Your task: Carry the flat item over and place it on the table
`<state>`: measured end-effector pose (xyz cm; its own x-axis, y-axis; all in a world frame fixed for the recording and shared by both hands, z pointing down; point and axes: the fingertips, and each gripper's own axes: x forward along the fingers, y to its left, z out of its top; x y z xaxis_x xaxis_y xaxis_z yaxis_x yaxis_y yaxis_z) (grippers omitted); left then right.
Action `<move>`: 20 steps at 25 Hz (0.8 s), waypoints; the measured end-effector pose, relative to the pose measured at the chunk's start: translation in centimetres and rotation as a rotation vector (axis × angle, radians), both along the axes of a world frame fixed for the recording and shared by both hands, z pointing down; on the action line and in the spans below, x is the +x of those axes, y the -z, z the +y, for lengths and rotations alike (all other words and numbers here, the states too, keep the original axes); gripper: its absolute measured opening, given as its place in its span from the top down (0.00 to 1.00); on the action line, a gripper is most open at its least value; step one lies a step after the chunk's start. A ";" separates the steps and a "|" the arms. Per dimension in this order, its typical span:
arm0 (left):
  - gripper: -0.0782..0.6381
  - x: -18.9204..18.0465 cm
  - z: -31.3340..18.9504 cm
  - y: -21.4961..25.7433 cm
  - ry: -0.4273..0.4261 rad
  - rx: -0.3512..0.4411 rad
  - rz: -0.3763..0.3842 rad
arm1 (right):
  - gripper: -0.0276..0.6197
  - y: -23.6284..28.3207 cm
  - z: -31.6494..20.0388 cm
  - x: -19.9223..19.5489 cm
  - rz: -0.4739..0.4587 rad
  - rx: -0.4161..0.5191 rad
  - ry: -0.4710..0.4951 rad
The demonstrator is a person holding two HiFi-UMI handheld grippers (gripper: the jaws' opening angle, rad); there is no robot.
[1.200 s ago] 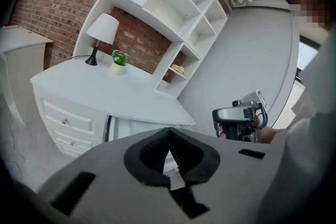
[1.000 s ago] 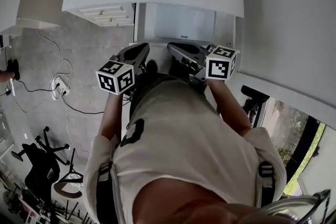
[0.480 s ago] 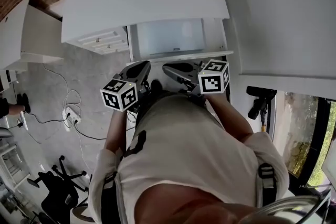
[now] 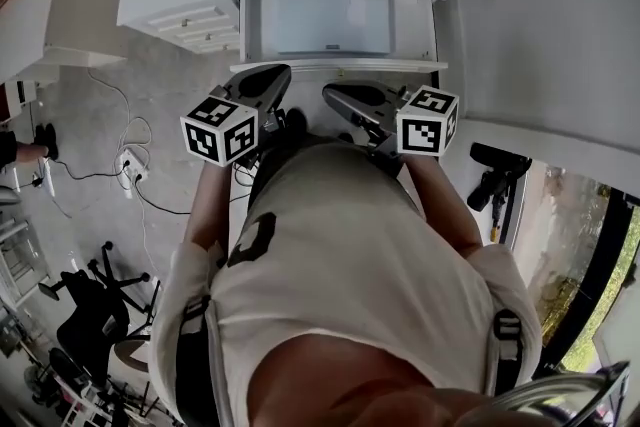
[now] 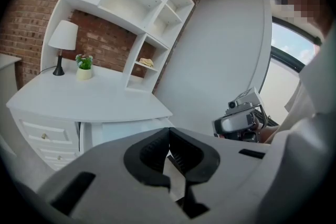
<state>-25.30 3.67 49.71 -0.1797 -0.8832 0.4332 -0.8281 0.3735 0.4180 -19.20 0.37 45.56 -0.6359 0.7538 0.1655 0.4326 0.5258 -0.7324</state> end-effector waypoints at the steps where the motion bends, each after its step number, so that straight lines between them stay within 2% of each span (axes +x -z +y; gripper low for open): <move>1: 0.86 0.1 0.0 0.3 0.007 -0.007 -0.011 | 0.94 0.0 -0.3 0.6 0.004 -0.009 -0.004; 7: 0.86 2.3 -0.1 0.8 0.056 -0.021 -0.009 | 0.94 0.2 -1.8 3.7 0.008 -0.051 -0.007; 11: 0.86 4.9 -0.6 0.1 0.067 -0.042 0.008 | 0.94 -0.2 -2.0 5.8 0.017 -0.065 0.024; 16: 0.86 7.6 -0.4 -0.9 0.079 -0.077 0.030 | 0.94 -1.6 -1.2 8.0 0.055 -0.127 0.065; 20: 0.86 8.6 0.3 -1.3 0.093 -0.088 0.039 | 0.94 -2.0 -0.5 9.0 0.073 -0.140 0.092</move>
<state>-16.70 3.94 50.99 -0.2411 -0.8218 0.5162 -0.7719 0.4848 0.4113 -10.18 -0.09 47.60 -0.5530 0.8274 0.0979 0.4171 0.3766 -0.8271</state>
